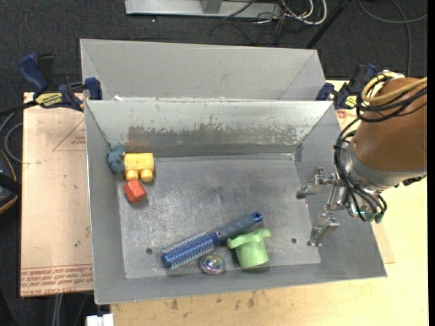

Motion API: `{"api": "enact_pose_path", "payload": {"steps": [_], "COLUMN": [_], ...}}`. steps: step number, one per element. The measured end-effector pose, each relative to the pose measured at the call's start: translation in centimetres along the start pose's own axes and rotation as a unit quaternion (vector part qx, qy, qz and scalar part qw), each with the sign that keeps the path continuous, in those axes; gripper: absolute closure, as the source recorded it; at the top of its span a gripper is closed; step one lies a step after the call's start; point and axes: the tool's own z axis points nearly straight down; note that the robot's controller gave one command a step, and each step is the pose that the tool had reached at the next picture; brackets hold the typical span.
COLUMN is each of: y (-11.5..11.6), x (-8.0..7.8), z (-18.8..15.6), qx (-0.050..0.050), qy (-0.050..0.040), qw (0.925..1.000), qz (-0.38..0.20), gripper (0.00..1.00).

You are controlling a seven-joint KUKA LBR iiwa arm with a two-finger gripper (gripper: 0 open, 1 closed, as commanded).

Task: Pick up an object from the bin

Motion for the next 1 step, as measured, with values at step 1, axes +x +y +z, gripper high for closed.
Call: {"api": "enact_pose_path", "payload": {"steps": [1], "y": [7.31], "x": [0.03], "z": [13.46], "qx": [0.001], "qy": [-0.0075], "qw": [0.9897], "qz": [-0.143], "gripper": [0.00]}}
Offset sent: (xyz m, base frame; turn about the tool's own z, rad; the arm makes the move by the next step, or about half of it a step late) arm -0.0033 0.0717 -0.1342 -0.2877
